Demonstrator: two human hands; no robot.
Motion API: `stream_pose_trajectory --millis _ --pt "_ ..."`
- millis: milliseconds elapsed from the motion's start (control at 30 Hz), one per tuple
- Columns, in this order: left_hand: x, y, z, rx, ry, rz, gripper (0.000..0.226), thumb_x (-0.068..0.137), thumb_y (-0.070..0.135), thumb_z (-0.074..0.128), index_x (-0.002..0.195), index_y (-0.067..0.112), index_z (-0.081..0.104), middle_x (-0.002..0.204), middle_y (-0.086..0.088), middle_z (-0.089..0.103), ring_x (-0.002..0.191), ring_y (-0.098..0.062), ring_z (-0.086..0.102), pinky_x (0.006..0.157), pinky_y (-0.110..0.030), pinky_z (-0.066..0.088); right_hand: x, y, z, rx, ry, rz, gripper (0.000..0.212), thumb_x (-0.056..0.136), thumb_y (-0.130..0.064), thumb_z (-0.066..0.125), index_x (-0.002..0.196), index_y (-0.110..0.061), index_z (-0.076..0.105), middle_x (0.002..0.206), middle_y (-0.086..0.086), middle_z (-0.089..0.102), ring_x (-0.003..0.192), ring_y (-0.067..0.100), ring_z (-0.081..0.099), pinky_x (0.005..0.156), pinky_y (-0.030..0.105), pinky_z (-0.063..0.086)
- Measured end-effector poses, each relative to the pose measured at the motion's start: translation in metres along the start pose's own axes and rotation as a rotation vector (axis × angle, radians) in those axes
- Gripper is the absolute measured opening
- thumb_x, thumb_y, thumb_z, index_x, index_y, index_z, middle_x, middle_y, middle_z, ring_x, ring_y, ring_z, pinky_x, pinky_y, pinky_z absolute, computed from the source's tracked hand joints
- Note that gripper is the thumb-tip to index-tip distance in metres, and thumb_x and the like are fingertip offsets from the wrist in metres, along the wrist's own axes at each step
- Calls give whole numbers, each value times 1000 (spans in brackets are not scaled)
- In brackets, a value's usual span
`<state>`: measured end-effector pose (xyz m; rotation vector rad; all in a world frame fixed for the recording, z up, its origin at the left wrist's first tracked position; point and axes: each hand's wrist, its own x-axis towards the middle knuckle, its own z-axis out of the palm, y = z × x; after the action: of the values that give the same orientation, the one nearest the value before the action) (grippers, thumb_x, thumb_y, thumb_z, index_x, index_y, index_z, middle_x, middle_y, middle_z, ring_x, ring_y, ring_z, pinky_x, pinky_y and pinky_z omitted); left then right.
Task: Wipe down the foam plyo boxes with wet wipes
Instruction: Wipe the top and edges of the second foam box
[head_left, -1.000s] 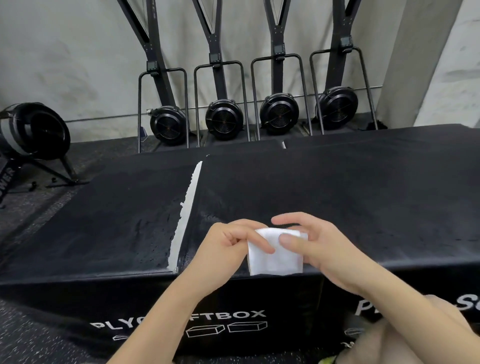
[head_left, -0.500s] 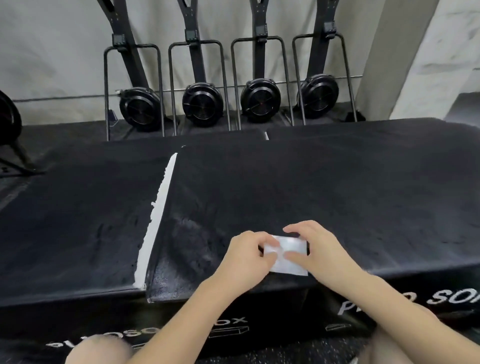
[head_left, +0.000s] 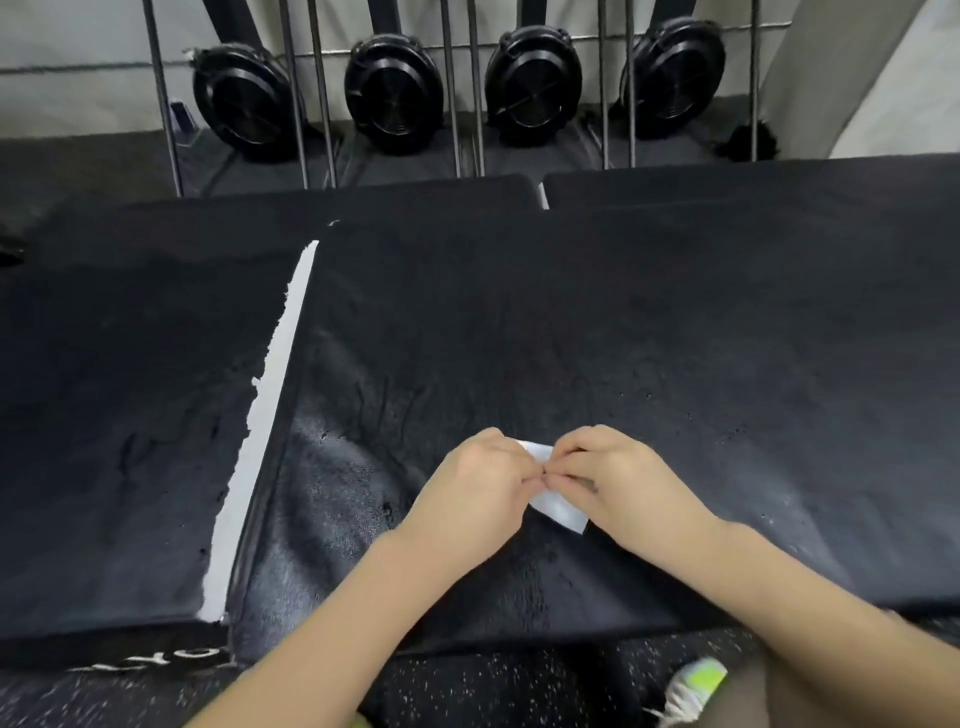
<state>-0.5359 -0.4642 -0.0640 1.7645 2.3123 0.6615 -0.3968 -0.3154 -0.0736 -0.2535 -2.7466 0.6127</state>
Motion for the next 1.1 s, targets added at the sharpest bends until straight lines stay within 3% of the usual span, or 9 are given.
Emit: stream_pose_trajectory --millis 167,400,567,700,800,900,1000,1100 --pt "-42 43 14 126 30 -1 27 100 10 50 78 14 65 76 2 58 91 -22 47 79 -39 47 -41 -14 3 13 -22 -23 10 93 -23 69 94 -24 79 98 -13 64 92 13 58 78 26 50" --pt "-105 76 28 203 77 -16 27 97 17 57 70 18 57 66 6 50 81 -20 47 72 -39 44 -103 -49 6 -16 -19 -63 14 95 -27 66 94 -23 80 99 -14 63 93 9 57 81 23 49" --pt "-101 64 25 249 101 -48 12 91 9 66 84 18 65 75 5 54 81 -21 52 76 -40 52 -87 -47 7 -20 -24 -3 23 101 -29 56 101 -21 78 111 -14 62 103 5 51 88 23 46" --pt "-87 62 11 136 54 -107 24 105 21 49 119 18 68 108 -3 58 106 -28 44 97 -40 43 -60 -43 8 -14 4 62 26 100 -24 56 93 -15 79 110 -9 65 108 9 54 90 22 45" --pt "-79 58 12 197 56 -54 26 105 26 48 96 15 70 87 1 59 95 -25 47 91 -45 43 -61 -41 11 -13 10 57 24 99 -25 58 95 -18 80 113 -11 63 109 7 54 90 13 39" --pt "-86 53 23 307 43 -49 46 99 51 31 81 20 59 74 6 52 87 -18 47 86 -41 39 -83 -38 10 23 18 6 20 98 -29 61 102 -23 79 114 -15 60 106 -2 49 89 8 34" --pt "-99 60 32 301 48 -13 51 95 63 33 81 24 61 75 9 55 90 -13 49 88 -38 38 -104 -34 8 44 -4 -41 18 94 -33 67 107 -27 78 114 -19 59 104 -5 49 89 10 38" --pt "-103 63 42 324 191 52 51 93 65 42 72 22 61 68 11 52 84 -12 50 84 -37 42 -113 -31 10 9 65 -90 18 88 -33 73 103 -26 79 112 -15 64 101 3 57 86 22 50"
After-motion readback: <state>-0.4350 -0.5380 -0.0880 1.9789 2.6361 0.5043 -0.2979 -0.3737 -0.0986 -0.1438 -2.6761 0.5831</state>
